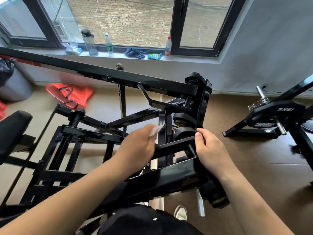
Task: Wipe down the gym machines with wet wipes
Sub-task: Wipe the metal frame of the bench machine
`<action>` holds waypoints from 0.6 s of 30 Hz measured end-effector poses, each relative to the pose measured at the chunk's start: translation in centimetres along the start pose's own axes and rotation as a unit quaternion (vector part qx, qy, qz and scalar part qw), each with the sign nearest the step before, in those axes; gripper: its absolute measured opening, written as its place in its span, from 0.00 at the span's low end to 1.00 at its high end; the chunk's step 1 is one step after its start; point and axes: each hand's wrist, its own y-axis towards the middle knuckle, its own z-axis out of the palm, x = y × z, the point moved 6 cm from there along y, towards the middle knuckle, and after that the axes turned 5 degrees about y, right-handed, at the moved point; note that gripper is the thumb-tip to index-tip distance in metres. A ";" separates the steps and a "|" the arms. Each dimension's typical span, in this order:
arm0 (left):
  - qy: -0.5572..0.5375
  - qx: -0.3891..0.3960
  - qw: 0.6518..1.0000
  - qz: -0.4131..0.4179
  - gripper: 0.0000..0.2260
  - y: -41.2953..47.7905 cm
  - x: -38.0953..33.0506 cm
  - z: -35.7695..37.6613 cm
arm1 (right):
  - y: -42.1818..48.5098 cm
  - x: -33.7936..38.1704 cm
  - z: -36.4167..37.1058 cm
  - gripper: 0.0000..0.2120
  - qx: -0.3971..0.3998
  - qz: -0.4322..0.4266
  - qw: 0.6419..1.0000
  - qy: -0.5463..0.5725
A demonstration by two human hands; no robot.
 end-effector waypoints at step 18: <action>-0.050 0.217 0.967 0.126 0.17 -0.4 1.7 4.7 | -1.3 3.5 4.0 0.28 0.144 -0.266 0.952 -0.049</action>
